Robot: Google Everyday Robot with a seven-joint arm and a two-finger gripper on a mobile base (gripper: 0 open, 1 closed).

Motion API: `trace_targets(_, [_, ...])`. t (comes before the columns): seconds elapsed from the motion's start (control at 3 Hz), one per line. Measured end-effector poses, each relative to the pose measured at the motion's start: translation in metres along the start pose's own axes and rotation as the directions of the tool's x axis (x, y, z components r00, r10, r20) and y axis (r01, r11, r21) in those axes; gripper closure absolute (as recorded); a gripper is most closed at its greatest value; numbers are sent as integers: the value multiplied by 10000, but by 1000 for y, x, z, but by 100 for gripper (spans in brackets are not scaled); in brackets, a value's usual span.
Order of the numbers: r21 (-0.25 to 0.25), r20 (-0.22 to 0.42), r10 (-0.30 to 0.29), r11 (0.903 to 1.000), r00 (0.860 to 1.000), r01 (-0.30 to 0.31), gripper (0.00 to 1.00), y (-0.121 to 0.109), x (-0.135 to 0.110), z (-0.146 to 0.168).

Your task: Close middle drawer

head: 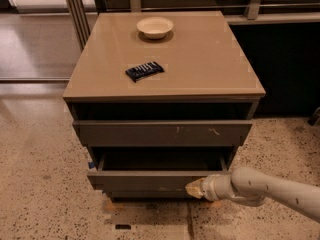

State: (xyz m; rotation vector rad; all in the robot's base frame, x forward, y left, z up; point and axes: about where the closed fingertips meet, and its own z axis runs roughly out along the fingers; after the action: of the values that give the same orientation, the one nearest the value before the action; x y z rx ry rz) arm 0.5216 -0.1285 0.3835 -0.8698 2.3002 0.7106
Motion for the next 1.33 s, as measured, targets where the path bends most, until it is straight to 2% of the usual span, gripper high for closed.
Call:
trace_targets(0.33, [808,-233,-447,9956,9987,464,100,-6,-9,0])
trace_targets(0.67, [1944,-350,-767,9775,9964,820,100,-11,-15,-3])
trace_targets(1.0, [3025,-319,-970,9476,9948,1021,100,-15,-20,-9])
trace_targets(1.33, [3871,-204,-1045,9161,9943,1042,100,-19,-23,-15])
